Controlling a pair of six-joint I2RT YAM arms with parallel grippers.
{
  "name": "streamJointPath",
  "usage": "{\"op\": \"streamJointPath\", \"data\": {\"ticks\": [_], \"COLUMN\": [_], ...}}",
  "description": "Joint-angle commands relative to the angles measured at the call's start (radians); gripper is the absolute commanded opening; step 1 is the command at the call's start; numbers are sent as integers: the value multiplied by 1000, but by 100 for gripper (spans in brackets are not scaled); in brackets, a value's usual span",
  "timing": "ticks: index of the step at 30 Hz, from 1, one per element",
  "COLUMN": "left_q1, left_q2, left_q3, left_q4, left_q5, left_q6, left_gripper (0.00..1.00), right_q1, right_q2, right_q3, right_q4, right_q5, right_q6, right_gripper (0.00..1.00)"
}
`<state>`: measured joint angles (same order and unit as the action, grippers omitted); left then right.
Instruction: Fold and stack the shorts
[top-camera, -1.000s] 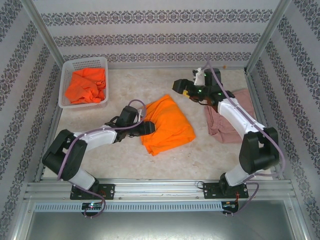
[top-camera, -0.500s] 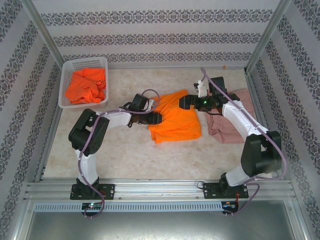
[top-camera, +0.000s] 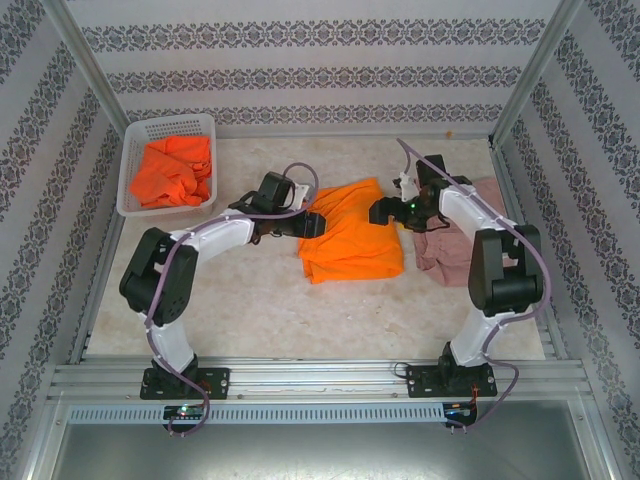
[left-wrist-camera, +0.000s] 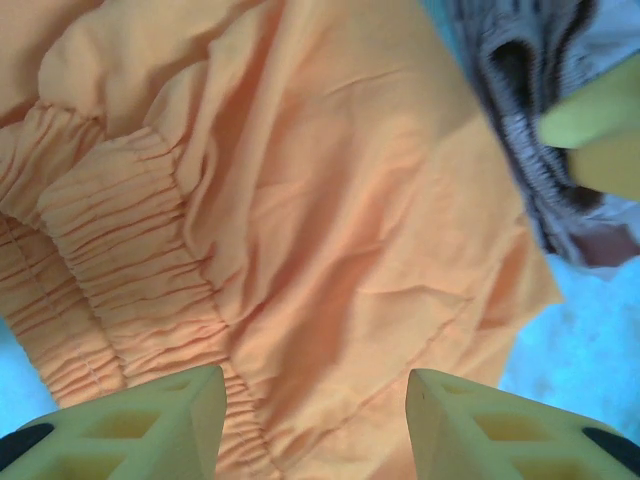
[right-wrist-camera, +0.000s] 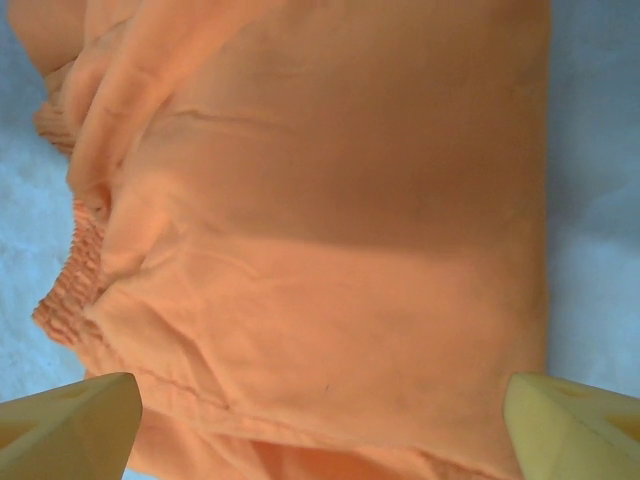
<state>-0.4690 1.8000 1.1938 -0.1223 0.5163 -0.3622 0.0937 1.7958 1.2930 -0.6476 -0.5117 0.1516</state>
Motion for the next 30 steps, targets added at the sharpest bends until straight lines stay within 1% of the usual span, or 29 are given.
{"op": "streamJointPath", "data": {"ticks": [1, 6, 10, 13, 18, 22, 25, 30], "left_q1": [6, -4, -6, -6, -5, -5, -5, -3], "left_q2": [6, 60, 91, 95, 96, 98, 94, 79], "left_q3": [-51, -110, -150, -174, -202, -211, -213, -230], "left_q4": [42, 116, 153, 165, 193, 207, 211, 275], "left_q5": [25, 38, 32, 23, 29, 32, 34, 70], "left_q6": [-58, -98, -124, -123, -133, -142, -143, -172], "left_gripper": [51, 49, 47, 46, 46, 46, 46, 46], "right_q1": [-3, -5, -5, -5, -3, -1, 3, 17], "right_q2": [52, 122, 166, 205, 248, 266, 282, 285], "right_q3": [64, 127, 166, 194, 213, 211, 210, 204], "right_q4": [-34, -57, -71, -88, -96, -95, -96, -90], "right_q5": [59, 87, 94, 99, 98, 91, 79, 80], "right_q6": [-28, -47, -58, -67, -69, -69, -70, -67], "right_gripper": [92, 90, 86, 77, 72, 65, 59, 39]}}
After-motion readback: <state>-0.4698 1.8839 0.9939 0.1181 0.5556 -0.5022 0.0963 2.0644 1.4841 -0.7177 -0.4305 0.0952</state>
